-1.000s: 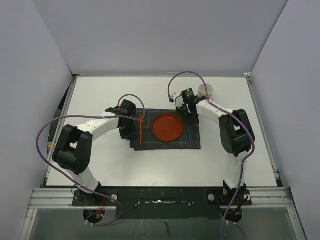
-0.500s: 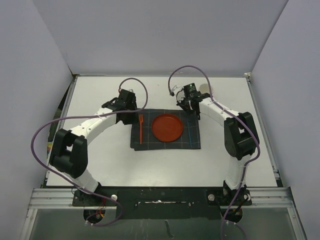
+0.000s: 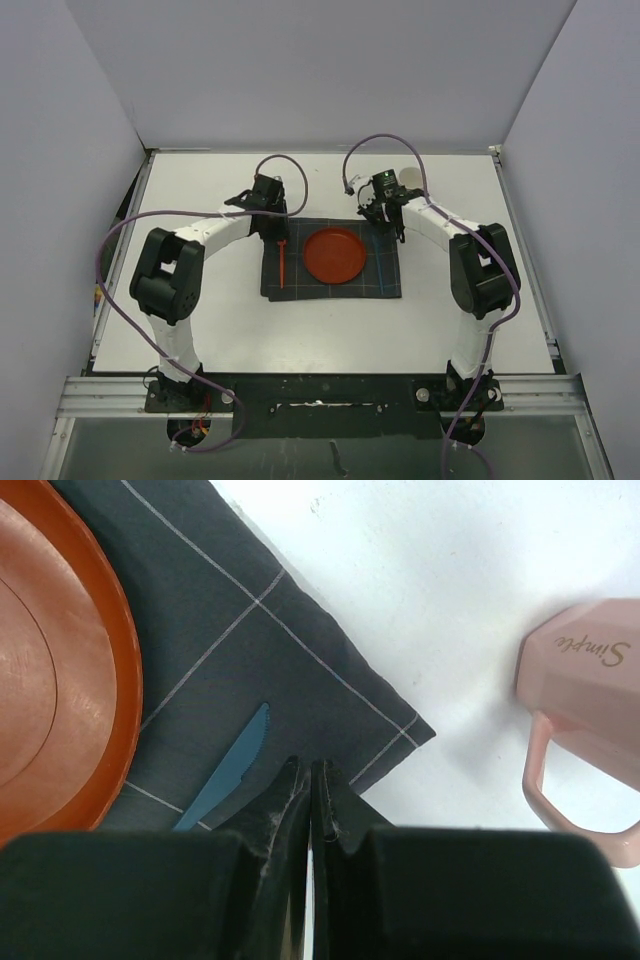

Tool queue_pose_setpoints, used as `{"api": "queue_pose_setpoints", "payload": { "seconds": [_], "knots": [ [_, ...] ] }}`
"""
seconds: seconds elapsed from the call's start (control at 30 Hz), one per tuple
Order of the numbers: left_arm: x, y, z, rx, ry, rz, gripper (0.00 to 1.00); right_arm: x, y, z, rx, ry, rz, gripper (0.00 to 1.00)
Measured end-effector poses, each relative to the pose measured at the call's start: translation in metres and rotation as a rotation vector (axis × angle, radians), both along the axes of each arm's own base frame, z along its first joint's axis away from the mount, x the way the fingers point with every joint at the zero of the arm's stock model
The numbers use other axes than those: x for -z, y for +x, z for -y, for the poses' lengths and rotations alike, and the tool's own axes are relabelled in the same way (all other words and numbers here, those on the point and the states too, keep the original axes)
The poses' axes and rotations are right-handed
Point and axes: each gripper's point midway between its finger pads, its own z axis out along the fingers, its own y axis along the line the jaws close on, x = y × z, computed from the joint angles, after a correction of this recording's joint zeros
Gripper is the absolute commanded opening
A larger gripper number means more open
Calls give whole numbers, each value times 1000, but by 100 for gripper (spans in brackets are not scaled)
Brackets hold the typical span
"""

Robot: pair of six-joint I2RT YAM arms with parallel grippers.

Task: Set the dinner table for one person
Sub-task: Adjust the fork on the napkin.

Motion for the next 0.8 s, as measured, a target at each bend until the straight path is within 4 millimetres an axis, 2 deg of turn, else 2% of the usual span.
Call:
{"api": "queue_pose_setpoints", "payload": {
  "seconds": [0.13,0.23,0.53,0.63,0.8],
  "knots": [
    [-10,9,0,-12,-1,22,24,2,0,0,5,8,-2,0],
    [-12,8,-7,-43,26,7,24,5,-3,2,9,10,-14,0],
    [19,-39,-30,-125,86,-154,24,8,-4,3,8,24,-25,0],
    [21,-47,-29,-134,83,-170,24,8,-4,5,13,25,-26,0],
    [12,-53,-18,-124,65,-158,24,9,-4,5,14,27,-28,0]
  ]
}}
